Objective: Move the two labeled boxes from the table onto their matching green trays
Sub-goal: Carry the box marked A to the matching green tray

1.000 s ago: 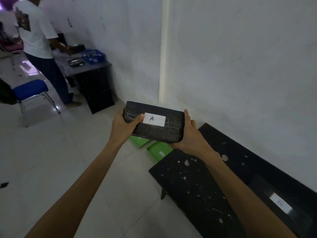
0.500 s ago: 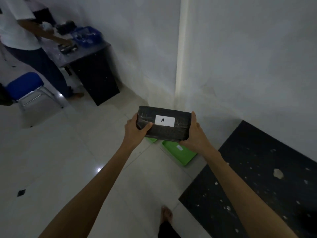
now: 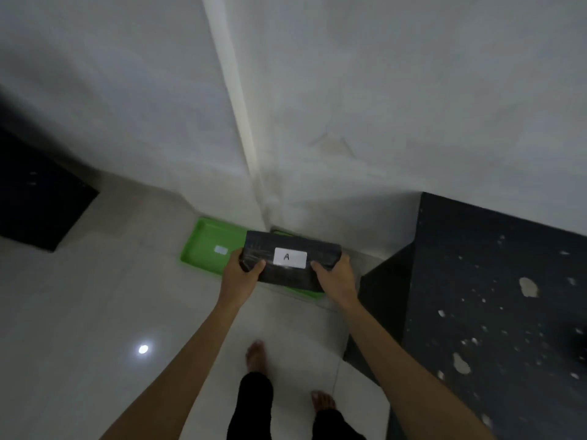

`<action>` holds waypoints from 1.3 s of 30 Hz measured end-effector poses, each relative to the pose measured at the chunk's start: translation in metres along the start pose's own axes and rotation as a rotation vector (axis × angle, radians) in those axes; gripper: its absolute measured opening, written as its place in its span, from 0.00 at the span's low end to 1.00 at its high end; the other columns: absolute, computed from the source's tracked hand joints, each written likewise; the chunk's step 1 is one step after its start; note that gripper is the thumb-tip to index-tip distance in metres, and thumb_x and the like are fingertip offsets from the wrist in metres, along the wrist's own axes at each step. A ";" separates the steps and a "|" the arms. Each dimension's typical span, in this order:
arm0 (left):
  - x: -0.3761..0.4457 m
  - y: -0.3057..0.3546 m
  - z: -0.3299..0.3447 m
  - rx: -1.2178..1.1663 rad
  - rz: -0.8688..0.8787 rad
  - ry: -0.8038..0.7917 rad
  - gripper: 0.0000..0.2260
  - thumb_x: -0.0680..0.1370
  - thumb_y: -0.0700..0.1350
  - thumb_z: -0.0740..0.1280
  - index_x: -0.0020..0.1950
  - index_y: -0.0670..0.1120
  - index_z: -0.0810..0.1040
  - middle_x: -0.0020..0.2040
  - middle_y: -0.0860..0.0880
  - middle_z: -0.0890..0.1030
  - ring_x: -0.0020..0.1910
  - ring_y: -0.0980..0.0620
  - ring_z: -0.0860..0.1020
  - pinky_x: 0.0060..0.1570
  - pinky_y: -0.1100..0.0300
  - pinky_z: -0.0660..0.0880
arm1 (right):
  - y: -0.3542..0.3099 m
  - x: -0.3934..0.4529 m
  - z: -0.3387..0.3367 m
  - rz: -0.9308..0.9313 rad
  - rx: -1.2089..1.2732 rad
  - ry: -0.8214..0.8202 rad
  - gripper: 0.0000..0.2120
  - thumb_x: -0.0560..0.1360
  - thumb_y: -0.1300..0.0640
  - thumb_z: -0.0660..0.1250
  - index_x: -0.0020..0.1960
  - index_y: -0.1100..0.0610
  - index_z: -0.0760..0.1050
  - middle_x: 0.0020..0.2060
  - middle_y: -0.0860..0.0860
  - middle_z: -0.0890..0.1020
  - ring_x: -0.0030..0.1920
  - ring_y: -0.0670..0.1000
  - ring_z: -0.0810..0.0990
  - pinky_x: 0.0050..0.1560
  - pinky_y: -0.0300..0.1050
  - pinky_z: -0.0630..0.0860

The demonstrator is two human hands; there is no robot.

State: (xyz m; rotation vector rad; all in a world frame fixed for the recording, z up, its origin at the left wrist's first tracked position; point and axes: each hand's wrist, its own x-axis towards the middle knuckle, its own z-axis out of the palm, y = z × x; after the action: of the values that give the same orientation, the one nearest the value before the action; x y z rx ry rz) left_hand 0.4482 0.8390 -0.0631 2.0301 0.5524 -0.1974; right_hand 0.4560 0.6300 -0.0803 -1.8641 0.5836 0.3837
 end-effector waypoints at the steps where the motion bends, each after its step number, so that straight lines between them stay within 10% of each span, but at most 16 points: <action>1: 0.017 -0.004 0.010 0.048 0.014 -0.057 0.16 0.75 0.44 0.73 0.61 0.43 0.77 0.53 0.46 0.82 0.54 0.46 0.80 0.54 0.53 0.76 | 0.010 0.009 0.005 0.064 0.033 0.050 0.37 0.76 0.52 0.72 0.78 0.62 0.58 0.70 0.60 0.74 0.69 0.61 0.74 0.69 0.53 0.71; 11: 0.189 -0.090 0.109 -0.110 -0.375 -0.421 0.11 0.78 0.44 0.70 0.59 0.51 0.76 0.55 0.48 0.80 0.57 0.44 0.77 0.54 0.53 0.74 | 0.089 0.146 0.079 0.469 0.209 0.280 0.24 0.78 0.56 0.69 0.71 0.58 0.68 0.64 0.59 0.78 0.62 0.59 0.78 0.57 0.45 0.73; 15: 0.339 -0.107 0.209 -0.074 -0.296 -0.474 0.23 0.79 0.43 0.68 0.72 0.42 0.69 0.66 0.41 0.75 0.63 0.40 0.75 0.64 0.44 0.72 | 0.118 0.312 0.090 0.387 0.250 0.323 0.25 0.80 0.53 0.67 0.74 0.57 0.66 0.68 0.57 0.76 0.66 0.59 0.76 0.66 0.50 0.73; 24: 0.534 -0.244 0.409 0.014 -0.112 -0.557 0.14 0.78 0.39 0.69 0.63 0.46 0.73 0.54 0.47 0.77 0.50 0.47 0.75 0.53 0.53 0.73 | 0.298 0.566 0.132 0.292 0.188 0.261 0.25 0.81 0.55 0.63 0.76 0.58 0.65 0.70 0.57 0.75 0.67 0.58 0.76 0.70 0.51 0.71; 31: 0.556 -0.354 0.481 0.063 -0.110 -0.618 0.15 0.77 0.37 0.70 0.58 0.51 0.71 0.58 0.44 0.78 0.54 0.46 0.76 0.59 0.48 0.74 | 0.411 0.607 0.163 0.363 0.158 0.276 0.27 0.79 0.57 0.66 0.76 0.59 0.64 0.69 0.58 0.75 0.67 0.58 0.76 0.69 0.50 0.71; 36: 0.557 -0.388 0.493 0.318 -0.058 -0.568 0.33 0.77 0.51 0.71 0.78 0.45 0.61 0.73 0.40 0.70 0.59 0.45 0.78 0.53 0.66 0.72 | 0.436 0.606 0.176 0.462 0.040 0.328 0.34 0.80 0.54 0.66 0.79 0.61 0.54 0.74 0.60 0.67 0.73 0.61 0.68 0.69 0.48 0.67; 39: 0.550 -0.406 0.477 0.471 0.002 -0.467 0.36 0.77 0.56 0.69 0.79 0.44 0.59 0.75 0.39 0.68 0.71 0.40 0.69 0.66 0.51 0.67 | 0.443 0.583 0.196 0.485 -0.020 0.314 0.28 0.80 0.53 0.65 0.76 0.61 0.61 0.69 0.62 0.70 0.68 0.62 0.72 0.65 0.55 0.73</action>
State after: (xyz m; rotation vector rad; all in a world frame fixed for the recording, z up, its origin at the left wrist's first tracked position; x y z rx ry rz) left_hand 0.7889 0.7613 -0.8198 2.3245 0.2175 -0.8423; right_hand 0.6914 0.5635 -0.7976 -1.8015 1.2588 0.4129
